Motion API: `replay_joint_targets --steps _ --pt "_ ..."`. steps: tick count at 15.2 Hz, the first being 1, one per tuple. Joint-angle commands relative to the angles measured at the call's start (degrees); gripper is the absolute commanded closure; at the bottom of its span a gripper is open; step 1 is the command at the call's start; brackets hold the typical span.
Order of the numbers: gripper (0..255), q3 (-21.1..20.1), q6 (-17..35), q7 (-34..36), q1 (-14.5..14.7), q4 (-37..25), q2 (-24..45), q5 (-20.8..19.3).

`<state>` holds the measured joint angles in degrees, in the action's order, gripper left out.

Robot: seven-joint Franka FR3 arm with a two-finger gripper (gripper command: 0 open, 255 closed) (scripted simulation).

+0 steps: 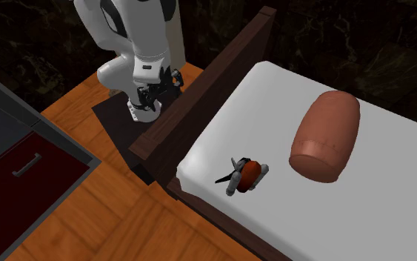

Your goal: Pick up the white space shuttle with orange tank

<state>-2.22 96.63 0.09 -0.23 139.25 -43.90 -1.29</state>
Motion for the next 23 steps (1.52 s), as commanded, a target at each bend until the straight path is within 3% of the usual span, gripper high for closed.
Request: replay_joint_targets --steps 1,12,23 --pt "0 0.0 0.0 0.0 0.0 0.0 0.0 0.0" --pt "0 -7.8 5.6 17.1 -2.1 -19.3 25.1 0.8" --pt "0 -11.1 1.3 33.1 -1.8 -49.4 52.2 -5.2"
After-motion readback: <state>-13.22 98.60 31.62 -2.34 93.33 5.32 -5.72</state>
